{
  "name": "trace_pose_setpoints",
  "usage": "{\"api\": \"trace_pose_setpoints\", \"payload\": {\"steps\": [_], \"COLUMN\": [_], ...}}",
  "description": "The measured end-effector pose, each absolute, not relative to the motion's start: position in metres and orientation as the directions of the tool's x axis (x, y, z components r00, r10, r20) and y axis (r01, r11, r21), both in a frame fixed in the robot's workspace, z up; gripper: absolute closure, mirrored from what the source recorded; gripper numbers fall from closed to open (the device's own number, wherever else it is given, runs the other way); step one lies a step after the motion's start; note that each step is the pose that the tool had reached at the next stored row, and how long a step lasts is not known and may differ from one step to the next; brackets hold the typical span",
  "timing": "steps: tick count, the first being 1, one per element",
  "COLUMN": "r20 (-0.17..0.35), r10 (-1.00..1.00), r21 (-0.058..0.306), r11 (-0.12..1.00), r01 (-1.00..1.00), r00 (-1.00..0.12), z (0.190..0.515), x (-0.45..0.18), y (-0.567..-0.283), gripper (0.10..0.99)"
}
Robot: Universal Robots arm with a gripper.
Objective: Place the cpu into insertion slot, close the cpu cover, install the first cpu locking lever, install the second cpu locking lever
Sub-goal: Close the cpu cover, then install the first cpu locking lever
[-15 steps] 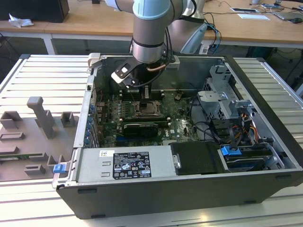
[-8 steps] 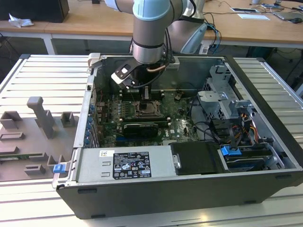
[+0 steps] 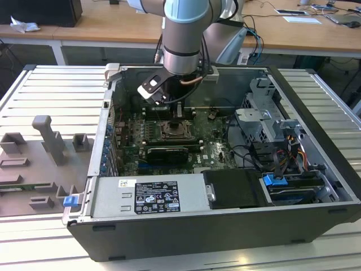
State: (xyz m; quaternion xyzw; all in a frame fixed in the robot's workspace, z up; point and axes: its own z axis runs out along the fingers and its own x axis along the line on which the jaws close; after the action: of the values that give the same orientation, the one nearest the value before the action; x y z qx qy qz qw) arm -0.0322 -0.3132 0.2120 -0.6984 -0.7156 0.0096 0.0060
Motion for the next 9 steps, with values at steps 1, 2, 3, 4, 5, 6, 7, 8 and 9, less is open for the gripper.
{"api": "trace_pose_setpoints", "payload": {"steps": [1,2,3,4,5,6,7,8,9], "r20": [-0.005,-0.005,-0.005,-0.005,-0.005,-0.005,-0.005,-0.005,-0.005], "r10": [1.000,1.000,1.000,1.000,1.000,1.000,1.000,1.000,1.000], "r21": [-0.022,-0.022,-0.022,-0.022,-0.022,-0.022,-0.022,-0.022,-0.022], "r11": [0.024,0.024,0.024,0.024,0.024,0.024,0.024,0.024,0.024], "r01": [0.999,0.999,0.999,0.999,0.999,0.999,0.999,0.999,0.999], "r00": [-0.024,-0.024,-0.024,-0.024,-0.024,-0.024,-0.024,-0.024,-0.025], "z": [0.2120,0.2120,0.2120,0.2120,0.2122,0.2129,0.2134,0.2138,0.2139], "x": [-0.0317,-0.0312,-0.0311,-0.0311,-0.0310,-0.0310,-0.0310,-0.0310,-0.0310], "y": [-0.3132,-0.3132,-0.3131,-0.3131,-0.3131,-0.3131,-0.3131,-0.3131,-0.3131], "gripper": [0.980,0.980,0.980,0.980,0.980,0.980,0.980,0.980,0.980]}}
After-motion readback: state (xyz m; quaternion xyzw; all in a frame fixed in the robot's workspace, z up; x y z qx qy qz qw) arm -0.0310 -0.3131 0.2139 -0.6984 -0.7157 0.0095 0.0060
